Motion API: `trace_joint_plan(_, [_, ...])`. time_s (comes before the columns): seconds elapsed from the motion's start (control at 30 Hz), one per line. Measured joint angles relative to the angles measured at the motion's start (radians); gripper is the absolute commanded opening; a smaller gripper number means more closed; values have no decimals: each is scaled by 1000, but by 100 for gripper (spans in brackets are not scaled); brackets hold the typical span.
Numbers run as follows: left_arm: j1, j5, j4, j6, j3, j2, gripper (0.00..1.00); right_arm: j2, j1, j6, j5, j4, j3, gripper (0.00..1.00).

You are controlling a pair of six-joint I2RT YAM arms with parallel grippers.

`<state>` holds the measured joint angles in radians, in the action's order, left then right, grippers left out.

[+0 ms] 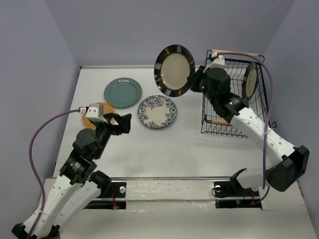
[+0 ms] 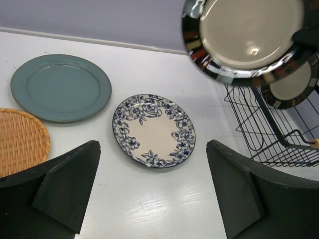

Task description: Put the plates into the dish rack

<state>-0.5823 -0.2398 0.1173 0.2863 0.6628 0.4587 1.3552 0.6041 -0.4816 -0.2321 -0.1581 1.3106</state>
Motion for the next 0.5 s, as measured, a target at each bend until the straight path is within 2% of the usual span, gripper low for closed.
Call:
trace_joint_plan(0.3, [-34,3,0,0,0,-8,99,-19,-258,208,-186,-130,205,7])
trace_joint_plan(0.5, [-51,2,0,-1,0,-9,99,66,-373,411,-349,-197,298,7])
